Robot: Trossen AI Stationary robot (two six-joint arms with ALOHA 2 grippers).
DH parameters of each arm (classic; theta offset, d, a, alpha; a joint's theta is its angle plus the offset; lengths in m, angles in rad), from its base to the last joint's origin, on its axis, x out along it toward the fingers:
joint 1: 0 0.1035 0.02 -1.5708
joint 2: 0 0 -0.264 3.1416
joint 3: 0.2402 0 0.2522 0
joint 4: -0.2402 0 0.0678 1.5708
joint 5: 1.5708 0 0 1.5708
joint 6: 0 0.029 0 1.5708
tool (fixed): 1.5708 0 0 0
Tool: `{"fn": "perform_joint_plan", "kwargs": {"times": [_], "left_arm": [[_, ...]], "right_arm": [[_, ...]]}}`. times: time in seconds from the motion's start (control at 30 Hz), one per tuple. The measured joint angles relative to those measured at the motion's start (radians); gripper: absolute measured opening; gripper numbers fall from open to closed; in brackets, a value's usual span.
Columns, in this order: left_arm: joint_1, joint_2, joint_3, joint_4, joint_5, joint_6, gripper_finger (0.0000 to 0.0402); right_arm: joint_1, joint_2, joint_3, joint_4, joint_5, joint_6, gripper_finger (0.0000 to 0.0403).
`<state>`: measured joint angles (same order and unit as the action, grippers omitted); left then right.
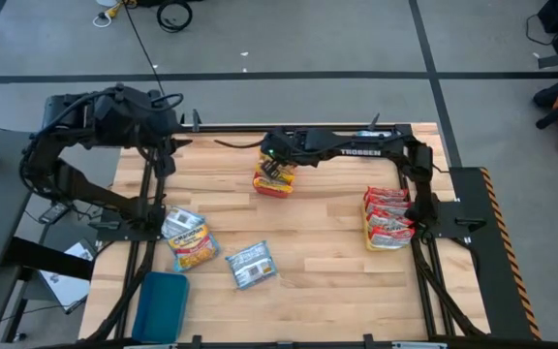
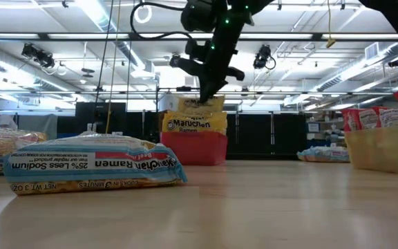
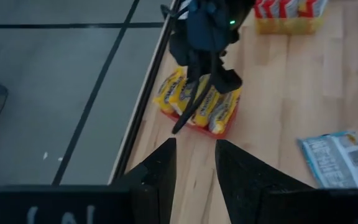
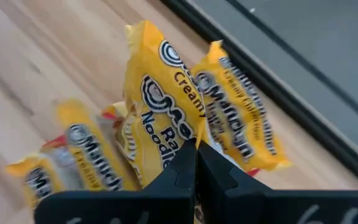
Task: Sort Maruchan noodles
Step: Put the yellow noodle pack into the pink bin, then adjust the pink bin
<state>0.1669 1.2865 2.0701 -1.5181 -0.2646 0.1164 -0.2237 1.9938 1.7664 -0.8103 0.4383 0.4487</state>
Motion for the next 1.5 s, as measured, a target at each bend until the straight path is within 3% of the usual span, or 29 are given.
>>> {"fn": "perform_joint_plan", "kwargs": {"times": [0.07,0.23,0.3,0.57,0.87,1.1,1.33,1.5], "left_arm": [[0.022,0.0,0.0,0.0,0.011,0.0,0.0116],[0.059,0.0,0.0,0.015,0.205,0.001,0.0116],[0.059,0.002,0.0,0.037,0.239,0.012,0.0116],[0.059,0.012,0.0,0.068,0.248,0.028,0.0116],[0.059,0.009,0.0,0.061,0.248,0.018,0.0116],[0.059,0.009,0.0,0.047,0.248,0.011,0.0116],[0.059,0.005,0.0,0.047,0.248,-0.034,0.0116],[0.058,-0.001,0.0,0.071,0.253,-0.057,0.0116]], "right_arm": [[-0.005,0.0,0.0,-0.004,0.025,-0.021,0.0007],[-0.027,0.0,-0.01,-0.049,0.074,-0.129,0.0007],[-0.035,0.001,-0.028,-0.027,0.065,-0.154,0.0008],[-0.036,0.001,-0.145,0.221,-0.152,-0.24,0.0008],[-0.021,-0.005,-0.276,0.289,-0.177,-0.212,0.0014],[-0.016,-0.016,-0.215,0.263,-0.182,-0.231,0.0083],[0.041,-0.105,-0.152,0.29,-0.159,-0.318,0.0164],[0.146,-0.131,-0.15,0.293,-0.294,-0.459,0.0179]]}}
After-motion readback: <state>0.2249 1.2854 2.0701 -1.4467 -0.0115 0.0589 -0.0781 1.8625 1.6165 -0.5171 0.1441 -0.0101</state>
